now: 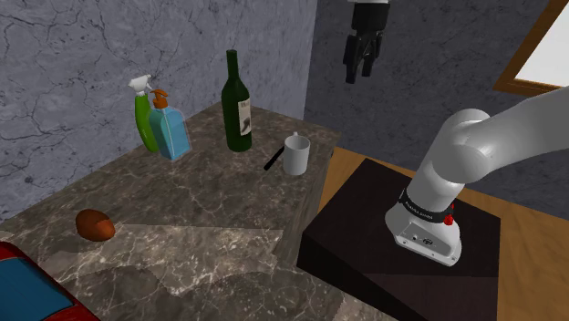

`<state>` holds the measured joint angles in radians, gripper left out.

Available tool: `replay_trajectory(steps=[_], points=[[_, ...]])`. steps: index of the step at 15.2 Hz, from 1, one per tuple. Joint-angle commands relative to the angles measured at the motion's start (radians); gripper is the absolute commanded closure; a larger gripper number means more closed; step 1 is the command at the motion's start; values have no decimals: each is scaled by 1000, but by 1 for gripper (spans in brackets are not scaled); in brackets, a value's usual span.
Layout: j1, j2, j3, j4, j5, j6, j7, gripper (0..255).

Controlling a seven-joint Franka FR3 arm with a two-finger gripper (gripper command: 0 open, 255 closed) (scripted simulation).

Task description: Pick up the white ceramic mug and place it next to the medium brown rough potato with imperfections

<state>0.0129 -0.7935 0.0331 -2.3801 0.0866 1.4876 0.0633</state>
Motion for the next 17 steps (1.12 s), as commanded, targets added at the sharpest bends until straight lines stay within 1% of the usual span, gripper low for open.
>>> replay_trajectory(steps=[1, 5, 9, 13, 17], points=[[0, 0, 0, 0, 0, 0, 0, 0], [23, 26, 65, -88, 30, 149, 41, 0], [45, 81, 133, -154, 56, 305, 83, 0], [62, 168, 204, -196, 71, 467, 129, 0], [68, 284, 278, -212, 68, 630, 183, 0]])
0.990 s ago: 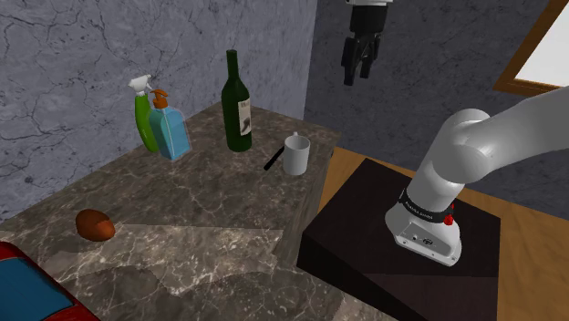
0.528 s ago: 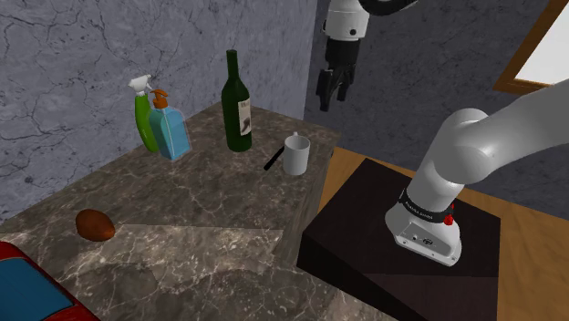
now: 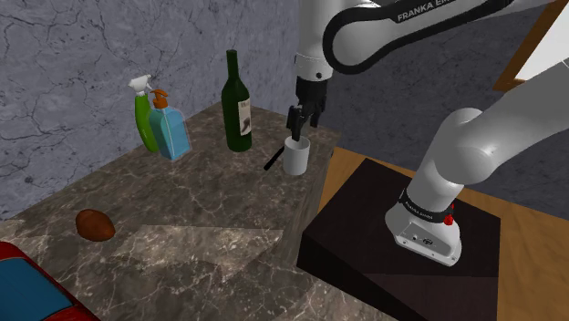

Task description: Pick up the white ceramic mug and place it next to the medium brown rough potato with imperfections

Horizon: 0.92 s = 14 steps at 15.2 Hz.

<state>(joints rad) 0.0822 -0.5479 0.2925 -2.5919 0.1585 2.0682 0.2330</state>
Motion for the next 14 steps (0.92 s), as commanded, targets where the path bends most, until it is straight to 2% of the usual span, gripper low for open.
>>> replay_trajectory(steps=[1, 3, 11, 14], points=[[-2, 72, 38, 0, -9, 90, 30, 0], [-8, 143, 77, 5, -27, 170, 66, 0], [-19, 225, 98, -43, -44, 298, 84, 0], [-19, 225, 98, -43, -44, 298, 84, 0]])
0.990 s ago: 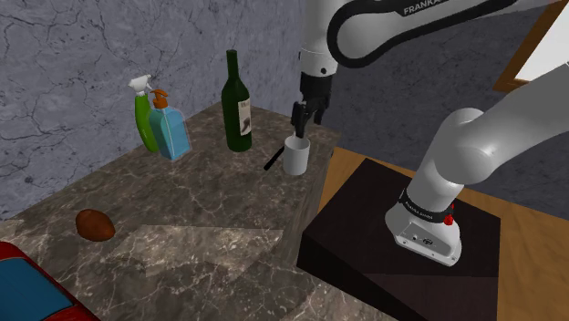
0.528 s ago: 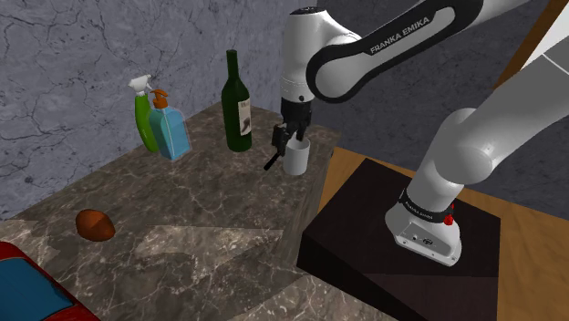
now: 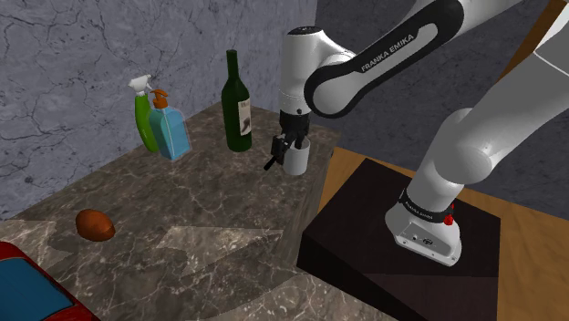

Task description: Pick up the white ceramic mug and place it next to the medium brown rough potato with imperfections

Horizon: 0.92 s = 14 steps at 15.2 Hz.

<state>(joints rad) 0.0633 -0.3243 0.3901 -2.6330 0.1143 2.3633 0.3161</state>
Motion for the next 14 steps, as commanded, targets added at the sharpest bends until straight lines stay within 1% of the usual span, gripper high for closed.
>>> replay_trajectory(steps=[1, 5, 6, 14], points=[[0, 1, 1, -2, 0, 3, 1, 0], [0, 1, 1, -1, 0, 3, 1, 0], [0, 1, 1, -1, 0, 3, 1, 255], [0, 1, 1, -1, 0, 3, 1, 255]])
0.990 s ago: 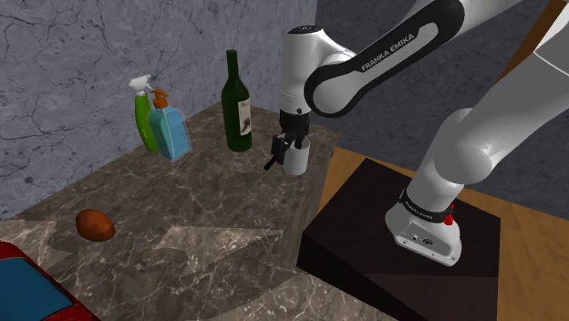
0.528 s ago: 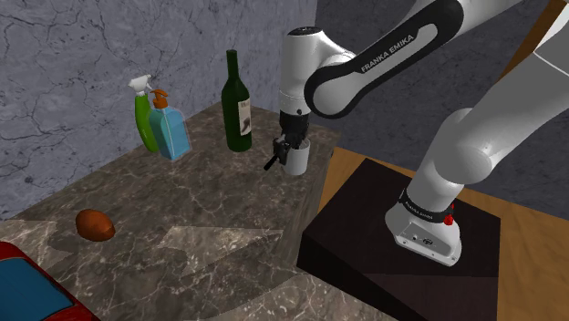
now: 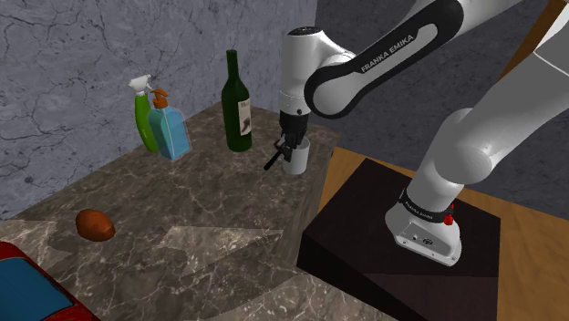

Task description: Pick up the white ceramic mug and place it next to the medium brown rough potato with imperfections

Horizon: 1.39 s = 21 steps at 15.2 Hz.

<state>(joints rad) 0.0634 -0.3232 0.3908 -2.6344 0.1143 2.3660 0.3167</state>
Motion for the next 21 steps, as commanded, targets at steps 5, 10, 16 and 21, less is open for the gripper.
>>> replay_trajectory(steps=[5, 10, 16, 21], points=[[5, -40, -11, 26, 8, -65, -10, 255], [9, -83, -24, 63, 14, -144, -19, 255], [11, -124, -38, 115, 16, -237, -27, 255], [11, -150, -49, 164, 14, -311, -31, 255]])
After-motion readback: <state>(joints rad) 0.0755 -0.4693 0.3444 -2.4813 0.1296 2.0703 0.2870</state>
